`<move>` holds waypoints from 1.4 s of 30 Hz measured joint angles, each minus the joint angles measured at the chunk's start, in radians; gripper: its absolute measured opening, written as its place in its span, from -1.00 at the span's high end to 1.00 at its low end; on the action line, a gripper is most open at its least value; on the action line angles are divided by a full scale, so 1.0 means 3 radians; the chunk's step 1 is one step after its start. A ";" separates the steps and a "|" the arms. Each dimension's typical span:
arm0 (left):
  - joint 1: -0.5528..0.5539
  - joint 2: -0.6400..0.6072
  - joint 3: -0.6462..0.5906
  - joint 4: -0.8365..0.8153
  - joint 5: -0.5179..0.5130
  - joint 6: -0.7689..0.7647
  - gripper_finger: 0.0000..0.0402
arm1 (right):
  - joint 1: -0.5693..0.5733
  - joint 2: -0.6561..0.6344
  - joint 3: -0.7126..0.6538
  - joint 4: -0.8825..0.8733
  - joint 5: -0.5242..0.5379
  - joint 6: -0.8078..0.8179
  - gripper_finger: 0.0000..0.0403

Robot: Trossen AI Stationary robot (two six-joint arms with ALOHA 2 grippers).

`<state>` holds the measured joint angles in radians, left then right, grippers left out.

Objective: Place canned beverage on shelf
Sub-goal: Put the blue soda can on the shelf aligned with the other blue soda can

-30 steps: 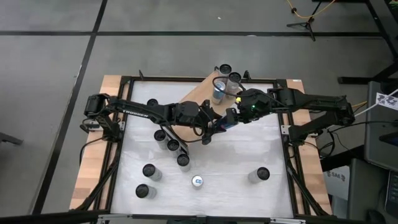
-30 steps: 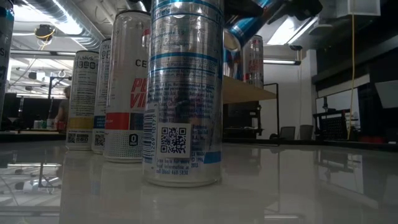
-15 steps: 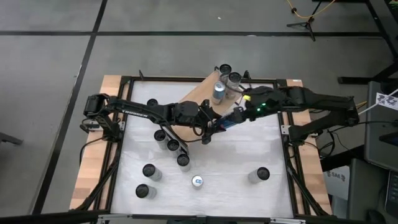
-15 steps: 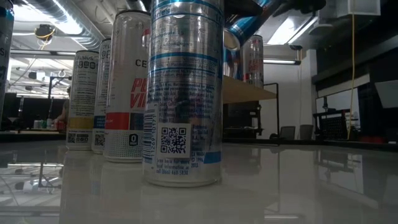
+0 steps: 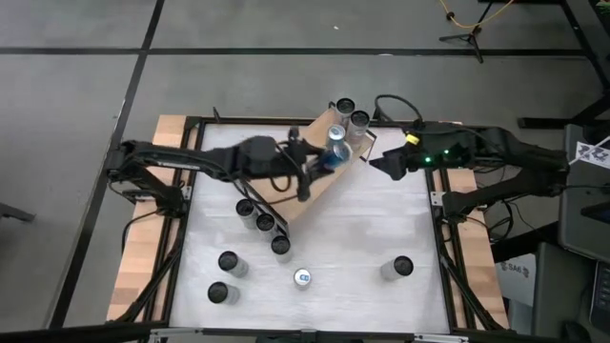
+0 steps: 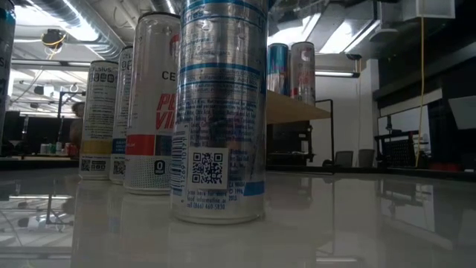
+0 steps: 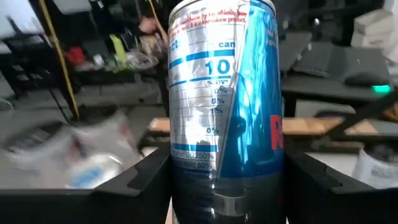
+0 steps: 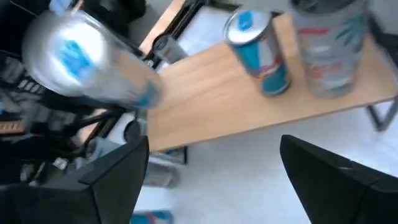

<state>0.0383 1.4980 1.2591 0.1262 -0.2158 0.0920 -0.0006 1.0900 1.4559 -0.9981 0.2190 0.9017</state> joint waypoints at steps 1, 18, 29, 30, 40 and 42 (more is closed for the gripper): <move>0.0034 -0.0079 0.0000 -0.0043 0.0005 0.0020 -0.09 | 0.0000 -0.0001 0.0001 -0.0011 0.0037 -0.0026 -0.77; 0.0800 -0.0960 -0.1622 0.1291 0.0284 -0.0291 -0.09 | 0.0000 0.0093 -0.0003 -0.0166 0.0205 -0.0243 -0.77; 0.0931 -0.0351 -0.2294 0.2981 0.0609 -0.0704 -0.09 | 0.0000 0.0092 -0.0003 -0.0143 0.0320 -0.0243 -0.77; 0.0917 -0.0280 -0.2280 0.2982 0.0602 -0.0684 -0.09 | 0.0000 0.0092 -0.0003 -0.0143 0.0320 -0.0243 -0.77; 0.0888 0.0208 -0.2102 0.3197 0.0595 -0.0706 -0.09 | 0.0000 0.0092 -0.0003 -0.0145 0.0319 -0.0243 -0.77; 0.0888 0.0244 -0.2085 0.3223 0.0602 -0.0712 -0.09 | 0.0000 0.0092 -0.0003 -0.0145 0.0320 -0.0243 -0.77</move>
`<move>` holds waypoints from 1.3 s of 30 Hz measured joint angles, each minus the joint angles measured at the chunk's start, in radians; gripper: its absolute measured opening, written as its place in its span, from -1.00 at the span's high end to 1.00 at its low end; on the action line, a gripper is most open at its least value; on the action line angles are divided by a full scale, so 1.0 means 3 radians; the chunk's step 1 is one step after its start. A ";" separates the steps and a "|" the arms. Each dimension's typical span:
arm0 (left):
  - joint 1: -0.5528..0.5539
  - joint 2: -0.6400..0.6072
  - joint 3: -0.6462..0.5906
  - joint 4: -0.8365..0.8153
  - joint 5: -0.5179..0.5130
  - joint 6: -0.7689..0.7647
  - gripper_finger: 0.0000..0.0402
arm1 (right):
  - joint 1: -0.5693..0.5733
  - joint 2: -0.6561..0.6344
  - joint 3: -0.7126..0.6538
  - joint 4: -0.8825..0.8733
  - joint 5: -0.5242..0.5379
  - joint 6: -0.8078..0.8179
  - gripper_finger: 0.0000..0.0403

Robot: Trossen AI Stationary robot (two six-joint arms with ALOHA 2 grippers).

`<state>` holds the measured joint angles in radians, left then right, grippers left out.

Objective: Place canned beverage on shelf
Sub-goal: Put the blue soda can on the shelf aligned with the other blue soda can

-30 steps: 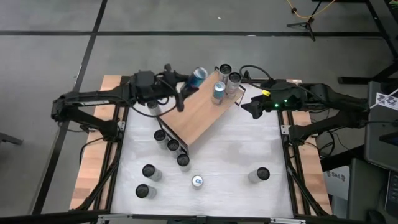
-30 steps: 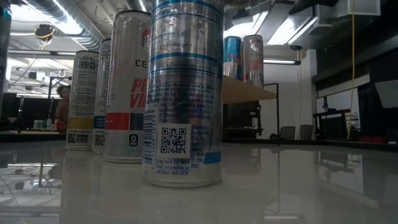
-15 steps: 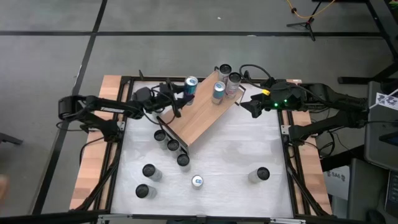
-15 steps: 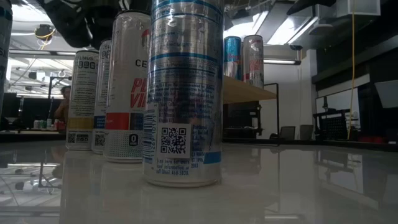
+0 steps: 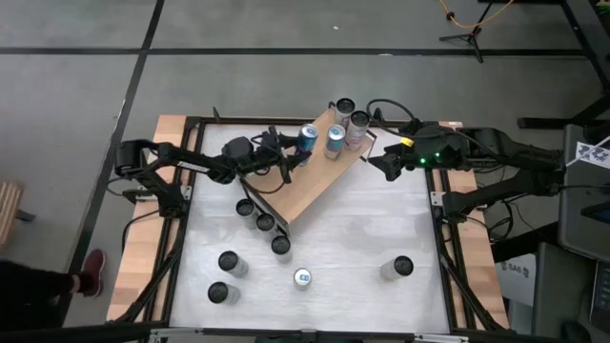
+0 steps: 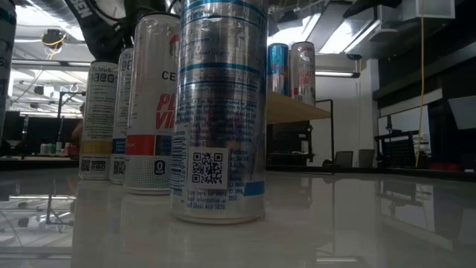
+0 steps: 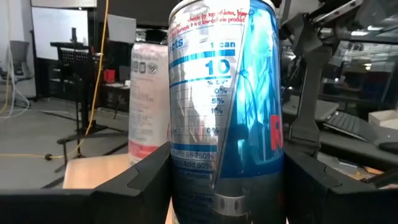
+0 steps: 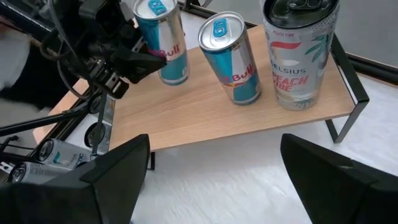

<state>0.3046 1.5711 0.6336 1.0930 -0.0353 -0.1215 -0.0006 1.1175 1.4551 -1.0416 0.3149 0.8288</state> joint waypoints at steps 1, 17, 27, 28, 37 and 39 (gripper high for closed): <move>0.0000 0.0009 0.0004 0.0010 0.0001 0.0000 -0.09 | 0.0000 0.0000 0.0000 0.0000 -0.0001 -0.0001 -0.77; 0.0003 0.0042 0.0004 -0.0364 -0.0027 0.0002 -0.20 | 0.0000 0.0000 0.0000 -0.0006 -0.0002 -0.0001 -0.77; 0.0004 0.0039 0.0006 -0.0391 -0.0027 0.0003 -0.21 | 0.0000 0.0000 0.0000 -0.0008 -0.0003 0.0000 -0.77; 0.0004 0.0039 0.0006 -0.0390 -0.0027 0.0003 -0.21 | 0.0000 0.0000 0.0000 -0.0007 -0.0003 -0.0001 -0.77; 0.0018 0.0039 0.0006 -0.0393 -0.0025 0.0003 -0.21 | 0.0000 0.0001 0.0000 -0.0008 -0.0003 -0.0001 -0.77; 0.0038 0.0039 0.0005 -0.0386 -0.0022 0.0003 -0.21 | 0.0000 0.0000 0.0000 -0.0006 -0.0003 -0.0001 -0.77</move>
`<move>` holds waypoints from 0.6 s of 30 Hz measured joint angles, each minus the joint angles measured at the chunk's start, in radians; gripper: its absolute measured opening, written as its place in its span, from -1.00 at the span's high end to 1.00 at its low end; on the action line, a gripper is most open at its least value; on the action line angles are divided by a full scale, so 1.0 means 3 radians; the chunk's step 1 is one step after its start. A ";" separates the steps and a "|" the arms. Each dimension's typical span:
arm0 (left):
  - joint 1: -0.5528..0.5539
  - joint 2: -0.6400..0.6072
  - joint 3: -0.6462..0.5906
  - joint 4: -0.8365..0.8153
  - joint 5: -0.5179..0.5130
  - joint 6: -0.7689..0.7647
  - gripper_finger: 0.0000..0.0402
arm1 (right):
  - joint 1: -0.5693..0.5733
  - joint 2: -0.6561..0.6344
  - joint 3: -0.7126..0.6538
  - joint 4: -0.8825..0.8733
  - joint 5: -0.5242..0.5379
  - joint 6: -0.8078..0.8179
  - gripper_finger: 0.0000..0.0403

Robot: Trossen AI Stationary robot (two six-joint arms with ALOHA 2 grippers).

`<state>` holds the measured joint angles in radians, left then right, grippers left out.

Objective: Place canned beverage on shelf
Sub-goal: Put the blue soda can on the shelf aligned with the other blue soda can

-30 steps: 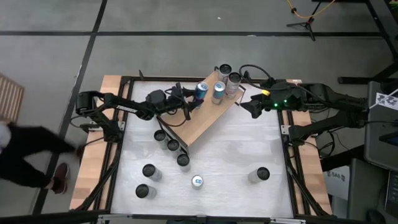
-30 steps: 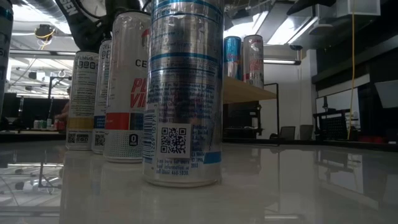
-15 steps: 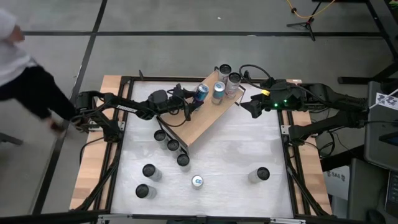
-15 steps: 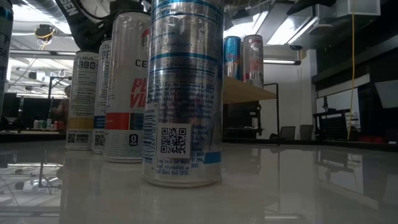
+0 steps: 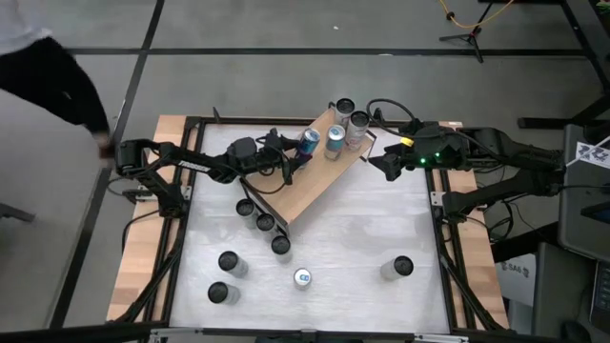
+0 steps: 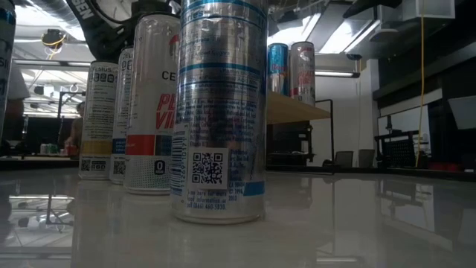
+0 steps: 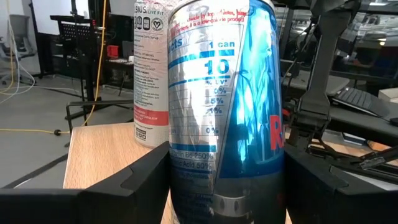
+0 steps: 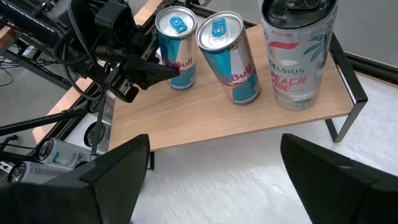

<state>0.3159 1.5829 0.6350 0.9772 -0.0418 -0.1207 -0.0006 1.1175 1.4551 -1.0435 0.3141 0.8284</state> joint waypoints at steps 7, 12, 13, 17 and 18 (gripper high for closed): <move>0.0095 0.0001 0.0011 0.0023 0.0007 0.0000 -0.21 | 0.0000 0.0000 0.0000 0.0000 -0.0001 0.0000 -0.77; 0.0151 0.0003 0.0014 0.0032 0.0025 0.0003 -0.21 | 0.0000 0.0001 0.0000 -0.0001 -0.0001 0.0000 -0.77; 0.0165 0.0003 0.0014 0.0037 0.0027 0.0012 -0.21 | 0.0000 0.0001 0.0000 -0.0001 -0.0001 0.0000 -0.77; 0.0222 0.0003 0.0019 0.0034 0.0273 0.0174 -0.21 | 0.0000 0.0001 0.0000 -0.0001 -0.0001 0.0000 -0.77; 0.0244 0.0003 0.0019 0.0034 0.0390 0.0193 -0.21 | 0.0000 0.0001 0.0000 0.0000 -0.0001 0.0001 -0.77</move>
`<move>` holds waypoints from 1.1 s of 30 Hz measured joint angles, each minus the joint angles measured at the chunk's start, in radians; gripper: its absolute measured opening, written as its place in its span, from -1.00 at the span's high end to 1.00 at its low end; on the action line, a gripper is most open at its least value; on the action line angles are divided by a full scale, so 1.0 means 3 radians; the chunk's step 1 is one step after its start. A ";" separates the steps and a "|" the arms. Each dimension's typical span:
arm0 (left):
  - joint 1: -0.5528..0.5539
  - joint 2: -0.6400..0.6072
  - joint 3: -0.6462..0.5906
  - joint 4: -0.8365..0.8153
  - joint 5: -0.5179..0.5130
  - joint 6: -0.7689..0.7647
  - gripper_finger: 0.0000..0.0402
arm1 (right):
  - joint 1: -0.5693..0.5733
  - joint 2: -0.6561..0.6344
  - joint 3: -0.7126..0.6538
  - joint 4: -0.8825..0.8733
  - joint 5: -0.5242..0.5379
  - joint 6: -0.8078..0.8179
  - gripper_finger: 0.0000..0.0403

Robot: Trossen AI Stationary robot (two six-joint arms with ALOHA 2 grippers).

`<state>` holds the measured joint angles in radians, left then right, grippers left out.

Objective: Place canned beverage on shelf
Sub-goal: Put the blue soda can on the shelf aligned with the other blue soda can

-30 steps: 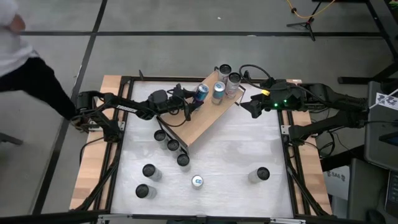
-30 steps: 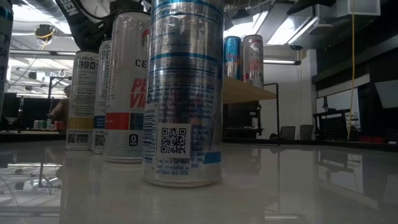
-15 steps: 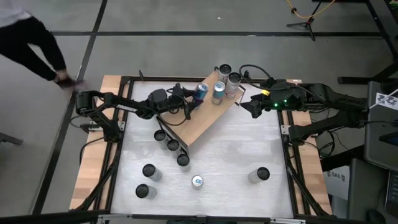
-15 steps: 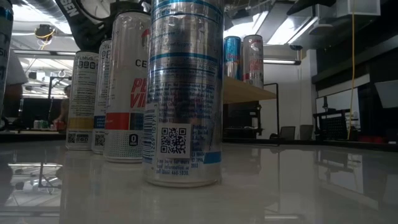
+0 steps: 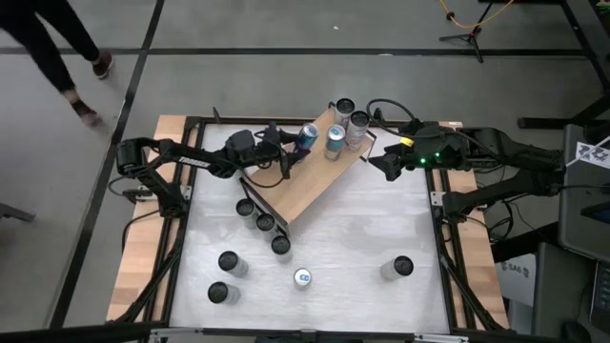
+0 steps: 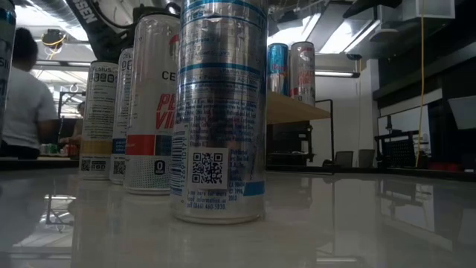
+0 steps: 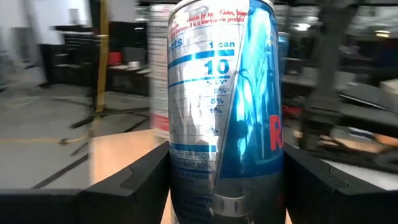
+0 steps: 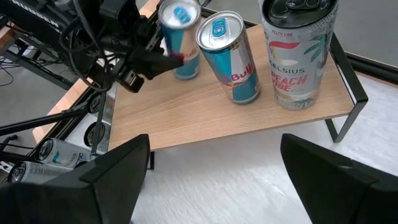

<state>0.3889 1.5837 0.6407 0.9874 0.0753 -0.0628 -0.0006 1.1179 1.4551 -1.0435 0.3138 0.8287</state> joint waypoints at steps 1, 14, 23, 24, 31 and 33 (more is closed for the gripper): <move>0.0023 0.0000 0.0000 0.0000 0.0104 0.0021 -0.21 | 0.0000 0.0000 0.0000 0.0000 0.0000 0.0000 -0.77; 0.0203 0.0001 0.0001 0.0001 0.0597 -0.0019 -0.21 | 0.0000 0.0000 0.0000 0.0000 0.0000 0.0000 -0.77; 0.0141 0.0003 0.0006 -0.0055 0.0597 0.0102 -0.21 | 0.0000 0.0000 0.0000 0.0001 0.0000 0.0000 -0.77; 0.0141 0.0002 0.0007 -0.0066 0.0597 0.0129 -0.21 | 0.0000 0.0000 0.0000 0.0001 0.0000 0.0000 -0.77; 0.0142 0.0001 0.0013 -0.0095 0.0594 0.0155 -0.21 | 0.0001 0.0000 0.0000 0.0000 -0.0001 0.0000 -0.77; 0.0142 0.0001 0.0013 -0.0099 0.0594 0.0154 -0.21 | 0.0001 0.0000 0.0000 0.0000 0.0000 0.0000 -0.77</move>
<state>0.4316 1.5841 0.6445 0.9578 0.2535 -0.0166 -0.0002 1.1179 1.4551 -1.0435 0.3138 0.8288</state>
